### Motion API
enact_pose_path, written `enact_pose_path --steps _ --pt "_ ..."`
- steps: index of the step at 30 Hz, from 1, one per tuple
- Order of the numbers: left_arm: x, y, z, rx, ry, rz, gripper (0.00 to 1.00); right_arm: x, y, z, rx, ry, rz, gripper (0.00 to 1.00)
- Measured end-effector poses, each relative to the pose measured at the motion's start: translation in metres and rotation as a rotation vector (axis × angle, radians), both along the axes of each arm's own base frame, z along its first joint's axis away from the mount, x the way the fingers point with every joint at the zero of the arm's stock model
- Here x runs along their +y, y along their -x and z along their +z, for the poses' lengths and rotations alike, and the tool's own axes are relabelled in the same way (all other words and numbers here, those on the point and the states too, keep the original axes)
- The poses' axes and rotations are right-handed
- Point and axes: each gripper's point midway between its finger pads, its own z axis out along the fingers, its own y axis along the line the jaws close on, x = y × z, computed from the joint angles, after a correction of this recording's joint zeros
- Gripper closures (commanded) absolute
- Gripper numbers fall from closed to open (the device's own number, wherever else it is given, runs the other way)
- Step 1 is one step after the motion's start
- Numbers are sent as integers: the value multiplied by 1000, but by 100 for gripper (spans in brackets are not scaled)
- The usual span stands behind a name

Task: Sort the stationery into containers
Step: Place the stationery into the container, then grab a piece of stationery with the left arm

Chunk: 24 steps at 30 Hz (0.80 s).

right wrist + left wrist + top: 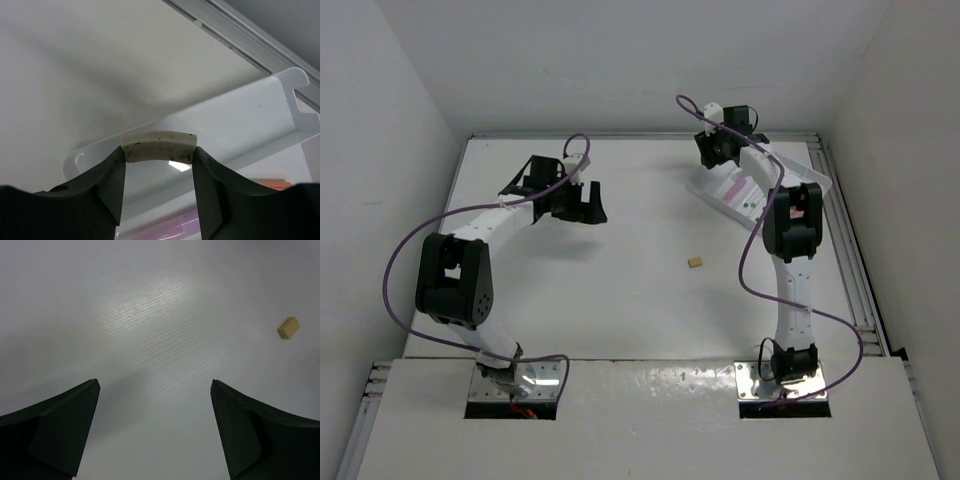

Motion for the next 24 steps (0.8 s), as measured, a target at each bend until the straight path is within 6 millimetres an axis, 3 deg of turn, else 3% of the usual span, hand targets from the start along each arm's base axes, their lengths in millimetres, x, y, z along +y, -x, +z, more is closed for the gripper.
enact_pose_path --steps 8,13,15,18,20,24 --pt "-9 -5 4 -36 -24 -51 0 -8 2 -21 28 28 1 13" --pt "-38 -11 19 -106 -50 -127 0 -15 9 -19 51 15 -35 14" --pt "-60 -7 25 -146 -61 -181 1 -19 18 -6 66 -23 -70 17" --pt "-104 2 30 -203 -67 -296 3 -31 38 45 48 -112 -135 21" --pt "-135 8 27 -233 -74 -378 5 -46 61 100 -1 -190 -185 22" --pt "-187 14 1 -251 -111 -505 7 -86 134 202 -154 -306 -272 23"
